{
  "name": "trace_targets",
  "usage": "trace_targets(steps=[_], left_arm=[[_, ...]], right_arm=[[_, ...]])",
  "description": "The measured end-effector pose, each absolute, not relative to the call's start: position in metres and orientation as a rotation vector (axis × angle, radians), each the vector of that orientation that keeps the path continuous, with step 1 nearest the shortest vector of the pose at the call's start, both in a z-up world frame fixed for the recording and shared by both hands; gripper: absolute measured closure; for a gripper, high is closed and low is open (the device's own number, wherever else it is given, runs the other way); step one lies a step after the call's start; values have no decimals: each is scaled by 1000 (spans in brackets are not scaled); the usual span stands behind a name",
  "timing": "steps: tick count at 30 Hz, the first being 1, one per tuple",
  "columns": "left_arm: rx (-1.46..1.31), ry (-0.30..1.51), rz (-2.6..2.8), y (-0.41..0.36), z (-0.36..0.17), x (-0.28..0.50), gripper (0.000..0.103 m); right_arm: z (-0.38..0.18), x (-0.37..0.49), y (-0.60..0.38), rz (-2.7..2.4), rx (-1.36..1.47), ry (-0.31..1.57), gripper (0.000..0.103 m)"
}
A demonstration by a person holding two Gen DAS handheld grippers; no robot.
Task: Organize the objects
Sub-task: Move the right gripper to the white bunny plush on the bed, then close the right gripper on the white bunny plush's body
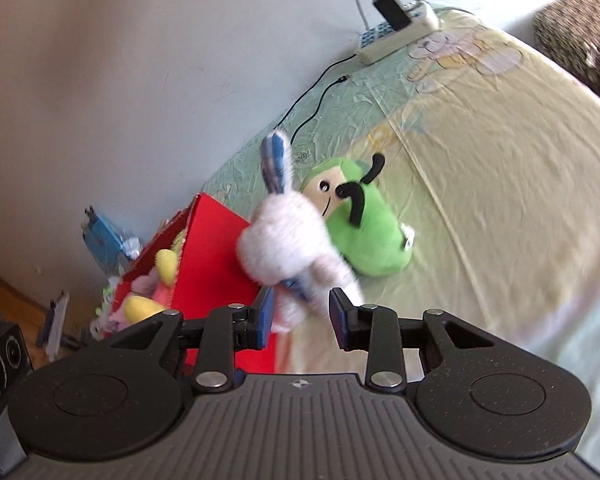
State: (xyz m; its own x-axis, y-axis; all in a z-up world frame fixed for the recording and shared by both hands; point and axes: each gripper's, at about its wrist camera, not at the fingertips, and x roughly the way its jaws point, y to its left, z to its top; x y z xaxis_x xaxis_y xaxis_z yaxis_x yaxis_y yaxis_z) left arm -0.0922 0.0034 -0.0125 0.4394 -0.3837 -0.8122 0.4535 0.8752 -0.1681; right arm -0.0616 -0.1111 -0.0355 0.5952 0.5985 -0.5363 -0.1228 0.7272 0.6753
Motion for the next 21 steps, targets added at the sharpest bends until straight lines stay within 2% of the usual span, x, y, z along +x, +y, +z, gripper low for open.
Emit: trace_targets(steps=[8,11,21], left_arm=[[91,944,-301,-10,-31,-63,3],[112,930,-218,-9,-34,-56,3],[139,894,-81,-5,-41,-20,2]], right_arm=[[-36,-22,-116,618,494,850,61],[-37,-11,-114,661,459,852,53],[-44,13,-102,762,430,874,51]])
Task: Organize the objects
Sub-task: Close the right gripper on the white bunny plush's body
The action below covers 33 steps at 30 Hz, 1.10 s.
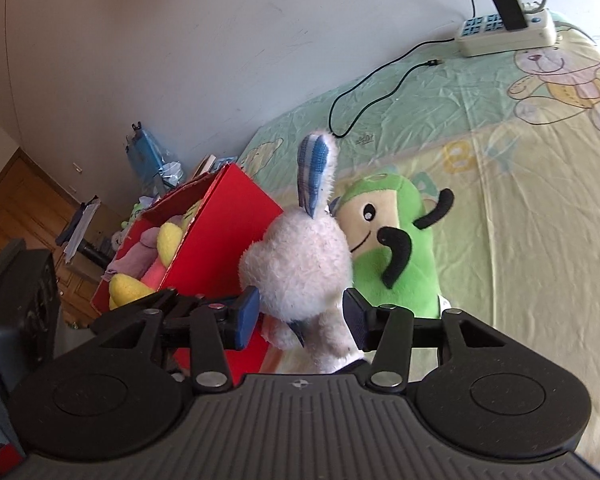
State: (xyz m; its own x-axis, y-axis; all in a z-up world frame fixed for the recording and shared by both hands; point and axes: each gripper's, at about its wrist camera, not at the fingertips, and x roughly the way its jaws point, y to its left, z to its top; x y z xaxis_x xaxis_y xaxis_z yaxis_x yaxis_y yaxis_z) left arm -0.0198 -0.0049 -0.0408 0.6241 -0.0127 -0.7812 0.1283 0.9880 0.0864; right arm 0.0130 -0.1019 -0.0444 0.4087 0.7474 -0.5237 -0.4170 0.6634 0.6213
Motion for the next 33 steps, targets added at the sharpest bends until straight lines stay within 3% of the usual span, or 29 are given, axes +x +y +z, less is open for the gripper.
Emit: trace_targets(steps=[5,11,21,33], left_arm=[[142,912,-53,-5,-46,-5,15],[148,919,-48,-7,-47,4,15],[122,928,-43,-10,-42,2,21],[108,897,-103,-18,-22,-33,23]], right_arm=[[-49,22,-95,788,428,881,46],[-57,33,-93,805,477,894,42],[-58,32,-96,819,484,903,49],[-36,-2,-104,825,412,875,49]])
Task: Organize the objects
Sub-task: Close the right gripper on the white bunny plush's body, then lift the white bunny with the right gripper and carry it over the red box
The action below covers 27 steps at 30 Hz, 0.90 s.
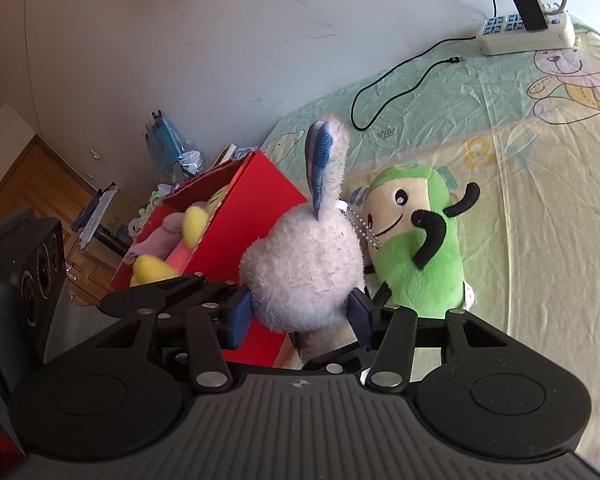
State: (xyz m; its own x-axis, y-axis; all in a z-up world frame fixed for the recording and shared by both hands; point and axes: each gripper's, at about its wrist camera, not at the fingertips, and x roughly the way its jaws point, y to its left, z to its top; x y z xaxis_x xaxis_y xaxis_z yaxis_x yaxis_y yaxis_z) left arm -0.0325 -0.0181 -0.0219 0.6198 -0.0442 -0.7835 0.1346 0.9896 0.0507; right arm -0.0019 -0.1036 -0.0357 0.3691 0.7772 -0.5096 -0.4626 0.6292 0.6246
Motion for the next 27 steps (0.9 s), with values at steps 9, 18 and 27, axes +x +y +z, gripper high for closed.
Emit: trace_targets(steps=[9,18,27], left_arm=[[111,876,-122,-19,-12,-66,23],[94,850,-93,-5,-3,-96,23],[58,849,-17,18,1,-122,23]], right_arm=[[-27,-30,-102,828,397,874,49],[-17,-49,-87,890,356,879,49],[-12,-66,-59,991,318,903,50]])
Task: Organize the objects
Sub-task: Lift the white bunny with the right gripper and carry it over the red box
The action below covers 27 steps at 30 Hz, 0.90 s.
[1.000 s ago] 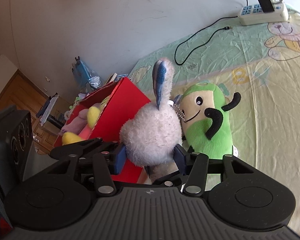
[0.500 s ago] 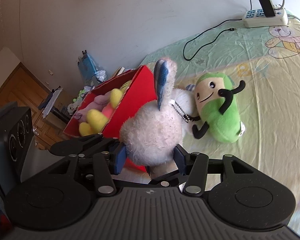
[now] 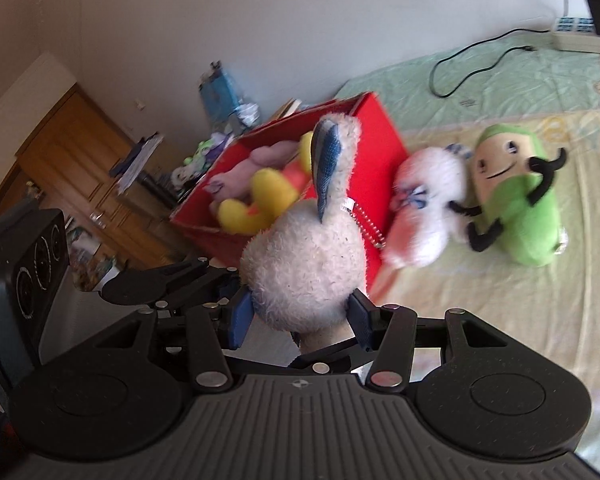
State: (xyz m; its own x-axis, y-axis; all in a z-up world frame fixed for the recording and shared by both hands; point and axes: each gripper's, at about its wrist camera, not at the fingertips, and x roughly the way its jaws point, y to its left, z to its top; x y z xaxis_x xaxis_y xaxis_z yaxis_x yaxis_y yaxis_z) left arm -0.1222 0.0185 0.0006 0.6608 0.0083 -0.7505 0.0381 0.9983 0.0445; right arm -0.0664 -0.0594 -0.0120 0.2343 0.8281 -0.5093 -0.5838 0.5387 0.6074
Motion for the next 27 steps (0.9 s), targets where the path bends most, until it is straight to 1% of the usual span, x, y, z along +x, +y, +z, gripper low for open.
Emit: trace_targets(steps=[13,27], left_arm=[[12,847,101,74,9,-167,23],[-19,751,92,196,50,-222,23]], right_arm=[[-7,-88,6,1128,275,932,50],[26,-110,117,1177,274,867,50]])
